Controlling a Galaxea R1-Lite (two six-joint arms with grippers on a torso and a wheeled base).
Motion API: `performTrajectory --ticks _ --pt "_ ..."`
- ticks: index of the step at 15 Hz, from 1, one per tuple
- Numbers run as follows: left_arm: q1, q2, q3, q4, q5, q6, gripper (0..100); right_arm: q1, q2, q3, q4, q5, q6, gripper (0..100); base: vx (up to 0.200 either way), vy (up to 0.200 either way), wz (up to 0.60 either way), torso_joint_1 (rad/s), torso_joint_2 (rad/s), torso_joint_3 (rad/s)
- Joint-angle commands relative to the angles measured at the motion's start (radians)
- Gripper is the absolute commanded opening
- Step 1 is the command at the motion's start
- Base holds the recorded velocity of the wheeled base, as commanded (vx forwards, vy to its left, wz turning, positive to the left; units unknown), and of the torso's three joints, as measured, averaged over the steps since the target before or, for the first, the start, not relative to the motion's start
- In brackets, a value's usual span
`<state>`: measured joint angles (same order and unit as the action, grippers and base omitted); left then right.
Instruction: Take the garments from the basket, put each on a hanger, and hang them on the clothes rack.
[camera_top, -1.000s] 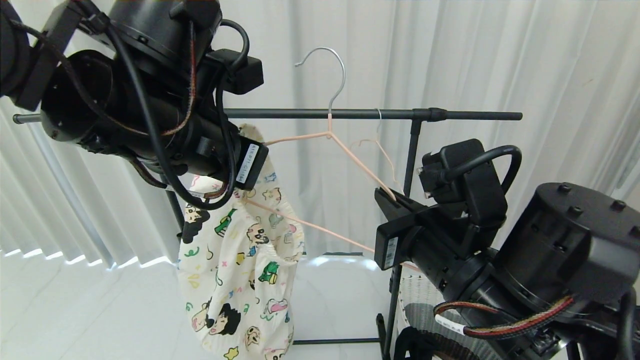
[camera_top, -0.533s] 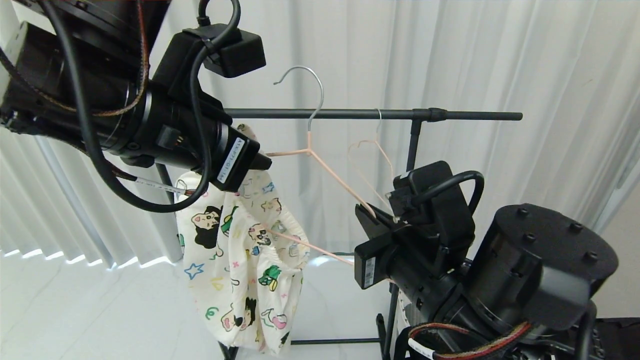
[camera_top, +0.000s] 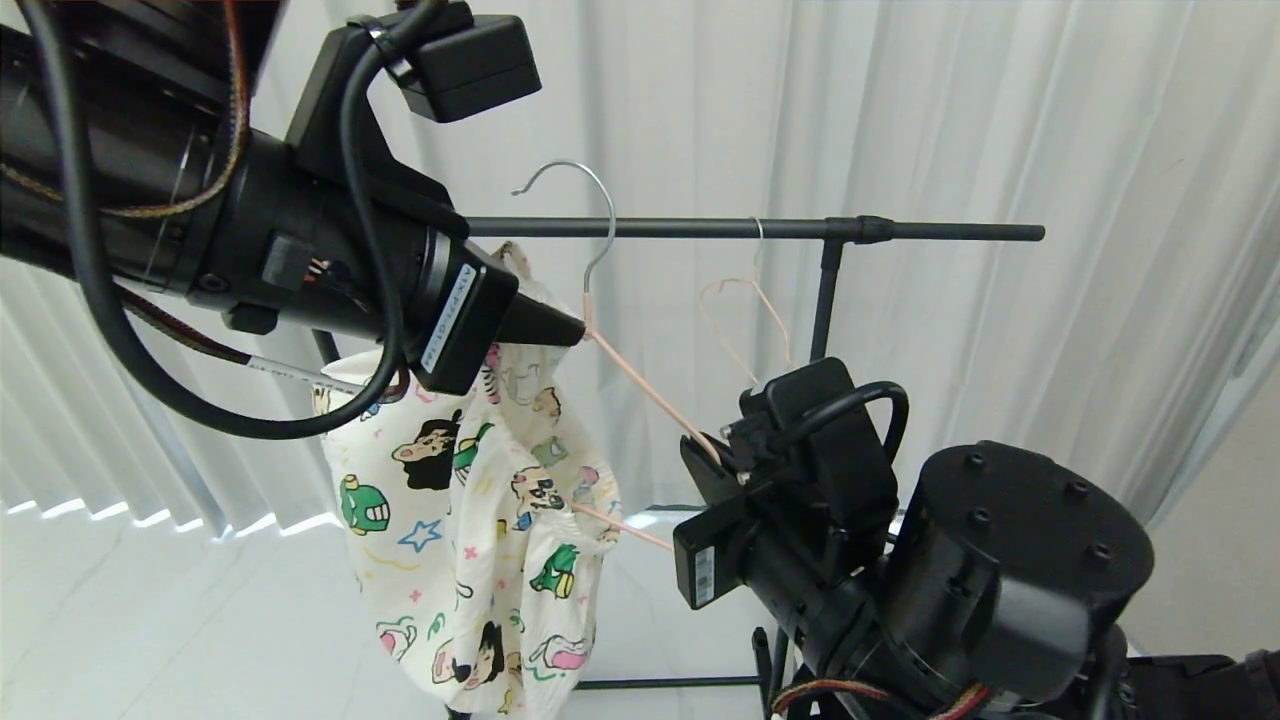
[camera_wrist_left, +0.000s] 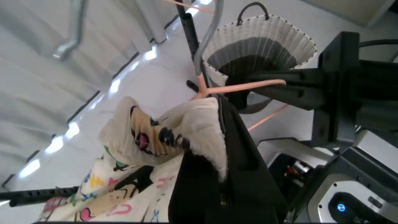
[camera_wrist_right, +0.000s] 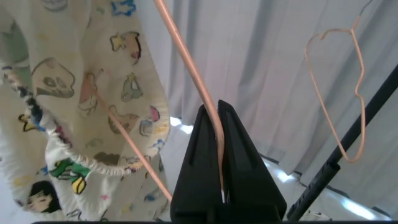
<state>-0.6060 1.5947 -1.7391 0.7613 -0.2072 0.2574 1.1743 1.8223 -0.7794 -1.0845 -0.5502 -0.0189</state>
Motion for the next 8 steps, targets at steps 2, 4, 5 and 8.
performTrajectory --ticks 2,4,5,8 --pt "0.0 -0.033 0.013 0.001 0.006 0.002 0 -0.028 0.002 0.0 0.0 0.0 -0.003 0 0.0 0.0 0.0 0.0 0.0 0.0" --pt "0.003 -0.042 0.02 0.001 0.006 0.002 100 -0.031 -0.002 0.0 0.0 0.0 -0.004 0 0.0 0.0 0.0 0.0 0.0 0.0" --pt "0.005 -0.042 0.02 0.001 0.009 0.002 100 -0.03 -0.002 0.0 0.0 0.0 -0.004 0 0.0 0.0 0.0 0.0 0.0 0.0" --pt "0.018 -0.053 0.02 0.001 0.011 0.002 100 -0.031 -0.021 0.002 -0.012 -0.002 -0.009 0 0.0 0.0 0.0 0.0 0.0 0.0"
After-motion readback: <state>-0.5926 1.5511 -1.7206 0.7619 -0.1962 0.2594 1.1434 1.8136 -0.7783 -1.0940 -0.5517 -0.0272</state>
